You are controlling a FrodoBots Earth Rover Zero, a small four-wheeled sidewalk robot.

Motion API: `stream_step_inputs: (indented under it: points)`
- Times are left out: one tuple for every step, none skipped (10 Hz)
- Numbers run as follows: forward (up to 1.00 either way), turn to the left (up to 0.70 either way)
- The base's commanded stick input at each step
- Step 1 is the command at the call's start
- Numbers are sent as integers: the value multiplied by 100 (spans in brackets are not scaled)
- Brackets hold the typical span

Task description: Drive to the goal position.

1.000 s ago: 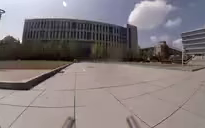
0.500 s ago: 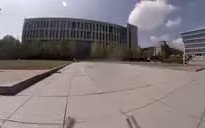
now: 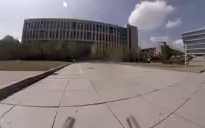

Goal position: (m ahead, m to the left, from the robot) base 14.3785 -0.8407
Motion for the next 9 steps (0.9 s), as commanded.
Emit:
stream_step_inputs:
  points:
    - [70,5]
    - [70,5]
    - [70,5]
    - [70,5]
    - [70,5]
    - [70,5]
    - [70,5]
    - [70,5]
    - [70,5]
